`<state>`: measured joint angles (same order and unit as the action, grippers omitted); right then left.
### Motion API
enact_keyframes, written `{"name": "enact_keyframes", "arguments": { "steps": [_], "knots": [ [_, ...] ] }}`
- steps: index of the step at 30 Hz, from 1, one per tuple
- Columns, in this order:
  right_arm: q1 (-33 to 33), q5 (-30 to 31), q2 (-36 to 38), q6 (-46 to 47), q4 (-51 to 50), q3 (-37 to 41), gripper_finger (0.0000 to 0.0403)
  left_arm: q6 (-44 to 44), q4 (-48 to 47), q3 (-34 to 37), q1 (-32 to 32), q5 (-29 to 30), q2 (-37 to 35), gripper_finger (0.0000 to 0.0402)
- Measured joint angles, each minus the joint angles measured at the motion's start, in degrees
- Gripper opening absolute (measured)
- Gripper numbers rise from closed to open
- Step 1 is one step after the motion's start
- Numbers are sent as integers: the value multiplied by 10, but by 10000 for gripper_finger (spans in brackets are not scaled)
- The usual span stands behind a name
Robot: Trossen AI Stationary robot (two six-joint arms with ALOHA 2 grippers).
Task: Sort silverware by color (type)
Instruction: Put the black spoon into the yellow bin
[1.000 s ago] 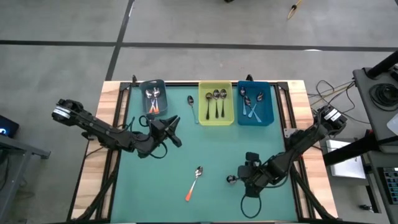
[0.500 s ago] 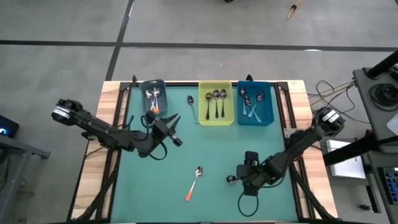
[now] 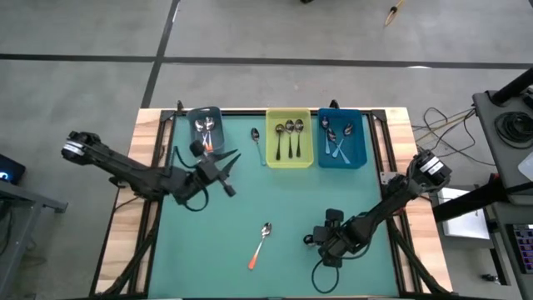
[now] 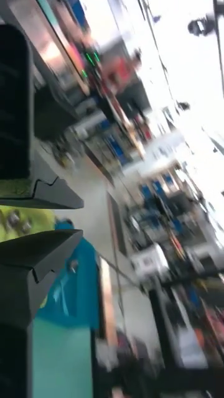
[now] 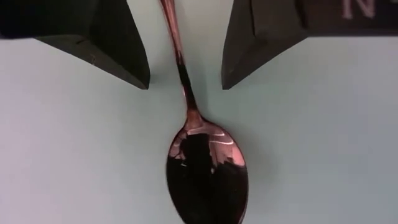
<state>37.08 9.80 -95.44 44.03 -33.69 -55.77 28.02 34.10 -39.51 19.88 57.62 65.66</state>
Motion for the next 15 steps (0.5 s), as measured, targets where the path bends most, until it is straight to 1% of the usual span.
{"name": "enact_keyframes", "arguments": {
  "steps": [2, 4, 8, 15],
  "knots": [
    [0, -2, -3, 0, 2, -1, 182, 0, 1, 11, 0, -38, -20, 46],
    [-3, -9, -6, 2, 3, -1, 169, 0, 0, 25, 0, -60, -40, 46],
    [-3, -13, -9, 3, 6, -1, 134, -2, 0, 48, 0, -62, -75, 46],
    [-9, -19, -28, 12, 18, -1, 50, -46, 1, 84, 1, -62, -112, 46]
  ]
}}
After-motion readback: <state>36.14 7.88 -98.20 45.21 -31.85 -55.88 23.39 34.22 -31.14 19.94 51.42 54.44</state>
